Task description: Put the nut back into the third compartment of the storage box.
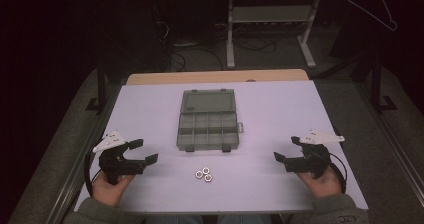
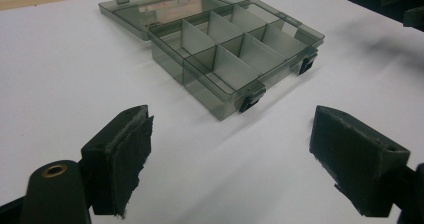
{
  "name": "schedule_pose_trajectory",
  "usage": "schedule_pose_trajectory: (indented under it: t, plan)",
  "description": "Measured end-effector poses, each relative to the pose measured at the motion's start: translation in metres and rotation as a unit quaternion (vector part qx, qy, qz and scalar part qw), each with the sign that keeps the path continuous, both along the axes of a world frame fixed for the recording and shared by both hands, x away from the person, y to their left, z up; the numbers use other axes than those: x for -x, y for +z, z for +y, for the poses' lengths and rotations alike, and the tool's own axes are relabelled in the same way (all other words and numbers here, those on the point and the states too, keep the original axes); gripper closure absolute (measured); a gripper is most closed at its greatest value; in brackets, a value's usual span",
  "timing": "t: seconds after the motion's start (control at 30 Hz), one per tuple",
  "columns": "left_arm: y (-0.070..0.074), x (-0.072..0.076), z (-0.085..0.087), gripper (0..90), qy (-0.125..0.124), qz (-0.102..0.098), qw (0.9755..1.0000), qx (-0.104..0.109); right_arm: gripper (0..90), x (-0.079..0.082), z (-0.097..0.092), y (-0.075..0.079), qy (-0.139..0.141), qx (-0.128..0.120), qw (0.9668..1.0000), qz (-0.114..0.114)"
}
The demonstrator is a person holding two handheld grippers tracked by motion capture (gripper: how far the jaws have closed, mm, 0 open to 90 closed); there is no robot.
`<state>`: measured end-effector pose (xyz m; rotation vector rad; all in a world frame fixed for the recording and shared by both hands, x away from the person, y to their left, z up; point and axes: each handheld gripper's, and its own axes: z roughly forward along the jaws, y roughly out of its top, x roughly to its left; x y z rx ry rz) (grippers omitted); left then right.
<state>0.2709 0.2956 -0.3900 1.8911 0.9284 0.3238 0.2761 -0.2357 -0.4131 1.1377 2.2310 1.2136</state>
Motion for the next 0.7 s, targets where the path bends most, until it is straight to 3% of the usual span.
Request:
schedule_pose_trajectory:
  t: [0.7]
  plan:
    - [0.0,0.002,-0.001,16.2,-0.004,-0.001,1.0,-0.003,14.4,0.002,0.009,0.004,0.016,0.012,0.9998,0.002]
